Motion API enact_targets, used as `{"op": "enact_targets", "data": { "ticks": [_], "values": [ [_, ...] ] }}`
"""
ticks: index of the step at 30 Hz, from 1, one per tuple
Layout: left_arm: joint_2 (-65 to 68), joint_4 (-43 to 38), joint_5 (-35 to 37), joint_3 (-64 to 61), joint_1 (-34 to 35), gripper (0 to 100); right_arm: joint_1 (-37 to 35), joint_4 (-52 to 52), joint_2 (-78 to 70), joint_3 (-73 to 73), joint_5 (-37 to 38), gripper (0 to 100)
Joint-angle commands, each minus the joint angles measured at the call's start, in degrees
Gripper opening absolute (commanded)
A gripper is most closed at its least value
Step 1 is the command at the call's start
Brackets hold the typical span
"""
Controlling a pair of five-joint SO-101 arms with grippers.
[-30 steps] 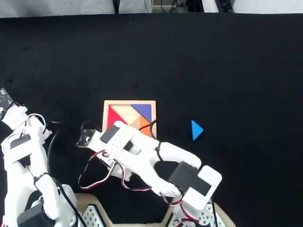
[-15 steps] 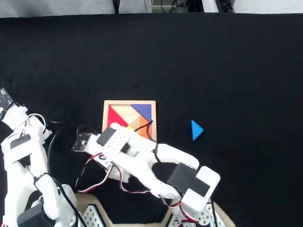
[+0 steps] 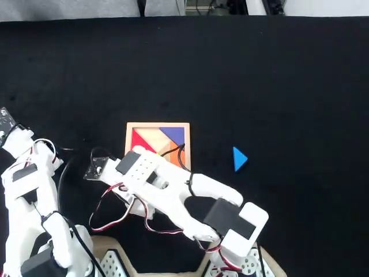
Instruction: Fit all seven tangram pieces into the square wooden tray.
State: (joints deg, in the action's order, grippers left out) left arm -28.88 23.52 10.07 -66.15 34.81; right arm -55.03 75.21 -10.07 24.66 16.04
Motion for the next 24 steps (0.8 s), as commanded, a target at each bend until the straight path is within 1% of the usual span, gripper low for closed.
{"op": "enact_targets", "data": {
  "ticks": [1, 7, 11, 15, 17, 22, 24],
  "values": [
    [-1.67, 0.26, 0.79, 3.82, 0.04, 5, 0.70, 0.44, 1.63, -1.01, 0.44, 24.3],
    [-1.67, 0.26, 0.79, 3.82, 0.04, 5, -2.73, 0.44, -1.89, -1.71, 0.44, 24.0],
    [-1.67, 0.26, 0.79, 3.82, 0.04, 5, -2.37, 1.14, -6.20, -4.62, 0.35, 24.0],
    [-1.67, 0.26, 0.79, 3.82, -0.04, 5, -1.93, 3.96, -8.84, -7.43, 0.35, 23.8],
    [-1.67, 0.26, 0.79, 3.82, -0.04, 5, -1.93, 4.40, -9.10, -7.96, 0.35, 19.5],
    [-1.67, 0.26, 0.79, 3.82, -0.04, 5, 0.00, 4.48, -8.40, -8.92, 0.26, 1.8],
    [-1.67, 0.26, 0.79, 3.82, -0.04, 5, 1.76, 4.48, -8.31, -9.63, 0.26, 1.9]
  ]
}}
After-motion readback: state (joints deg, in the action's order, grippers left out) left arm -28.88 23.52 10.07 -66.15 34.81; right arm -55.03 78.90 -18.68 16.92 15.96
